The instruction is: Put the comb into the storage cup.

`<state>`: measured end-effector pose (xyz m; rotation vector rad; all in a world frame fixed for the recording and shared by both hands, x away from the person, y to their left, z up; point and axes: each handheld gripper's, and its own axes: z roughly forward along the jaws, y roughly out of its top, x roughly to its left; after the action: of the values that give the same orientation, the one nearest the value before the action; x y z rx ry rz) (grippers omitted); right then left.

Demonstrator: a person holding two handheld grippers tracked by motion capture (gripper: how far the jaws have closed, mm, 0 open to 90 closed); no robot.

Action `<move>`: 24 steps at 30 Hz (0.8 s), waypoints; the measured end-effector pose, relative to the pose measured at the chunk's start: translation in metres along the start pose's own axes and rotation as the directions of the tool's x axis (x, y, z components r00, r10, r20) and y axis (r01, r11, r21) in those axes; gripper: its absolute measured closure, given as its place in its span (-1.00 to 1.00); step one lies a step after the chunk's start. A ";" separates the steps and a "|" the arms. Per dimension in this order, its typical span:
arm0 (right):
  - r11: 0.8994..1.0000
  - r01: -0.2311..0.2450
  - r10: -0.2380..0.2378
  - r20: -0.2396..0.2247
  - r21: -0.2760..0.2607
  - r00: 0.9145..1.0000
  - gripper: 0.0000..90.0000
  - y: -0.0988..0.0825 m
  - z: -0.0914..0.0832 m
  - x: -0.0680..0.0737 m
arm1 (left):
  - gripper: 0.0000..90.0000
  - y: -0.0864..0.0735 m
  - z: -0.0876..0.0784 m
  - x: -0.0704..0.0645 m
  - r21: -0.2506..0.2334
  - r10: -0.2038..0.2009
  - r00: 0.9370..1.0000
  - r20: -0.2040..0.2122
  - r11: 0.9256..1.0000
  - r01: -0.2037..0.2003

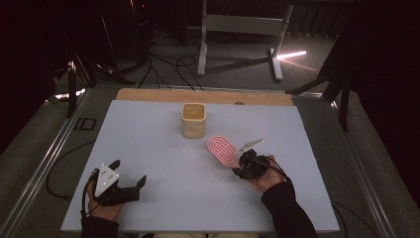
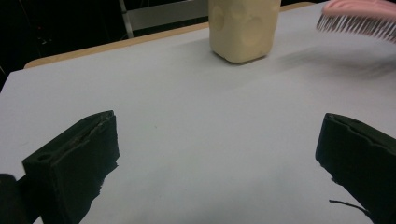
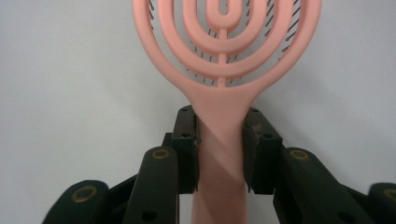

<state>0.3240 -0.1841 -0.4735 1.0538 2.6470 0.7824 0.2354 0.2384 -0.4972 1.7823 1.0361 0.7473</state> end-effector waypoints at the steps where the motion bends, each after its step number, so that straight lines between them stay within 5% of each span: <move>1: 1.000 -0.003 0.003 0.002 -0.014 1.000 0.55 -0.002 -0.002 0.002 | -1.00 0.000 0.000 0.000 0.001 0.000 1.000 0.000 1.000 0.000; 14: 0.993 -0.034 0.037 0.024 -0.117 0.999 0.55 -0.018 -0.019 0.004 | -1.00 0.000 0.000 -0.001 0.003 0.005 1.000 0.000 1.000 -0.005; 24: 0.976 -0.061 0.074 0.052 -0.209 0.996 0.55 -0.028 -0.031 0.008 | -1.00 0.002 0.003 -0.006 0.009 0.027 0.999 0.025 1.000 -0.027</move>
<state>0.2912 -0.2084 -0.4626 1.0968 2.4277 0.9999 0.2360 0.2317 -0.4966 1.8125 1.0027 0.7359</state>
